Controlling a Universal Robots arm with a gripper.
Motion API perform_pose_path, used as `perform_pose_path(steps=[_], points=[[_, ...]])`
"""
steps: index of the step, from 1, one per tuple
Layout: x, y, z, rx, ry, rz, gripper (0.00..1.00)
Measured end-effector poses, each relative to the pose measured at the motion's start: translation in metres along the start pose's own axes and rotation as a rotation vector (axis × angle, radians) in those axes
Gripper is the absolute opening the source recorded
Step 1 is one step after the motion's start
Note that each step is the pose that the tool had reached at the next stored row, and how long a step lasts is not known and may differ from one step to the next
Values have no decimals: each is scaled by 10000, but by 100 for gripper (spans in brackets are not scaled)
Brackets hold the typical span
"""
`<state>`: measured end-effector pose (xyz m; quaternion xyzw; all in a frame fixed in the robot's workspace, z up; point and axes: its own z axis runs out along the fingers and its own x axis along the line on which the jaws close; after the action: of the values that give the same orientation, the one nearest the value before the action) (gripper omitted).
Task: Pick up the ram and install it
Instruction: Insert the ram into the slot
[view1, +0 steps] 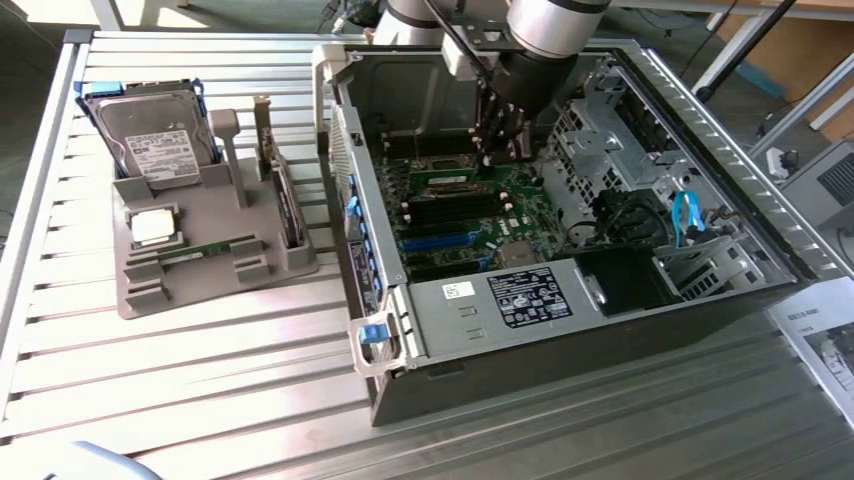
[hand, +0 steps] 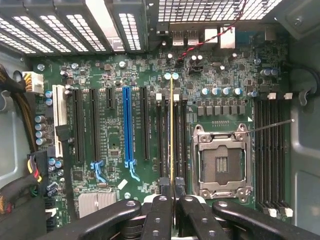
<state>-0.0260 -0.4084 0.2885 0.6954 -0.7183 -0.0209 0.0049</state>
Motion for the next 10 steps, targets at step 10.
perform_pose_path(steps=[10], points=[[-4,-110,-4,0,21,-1,12]])
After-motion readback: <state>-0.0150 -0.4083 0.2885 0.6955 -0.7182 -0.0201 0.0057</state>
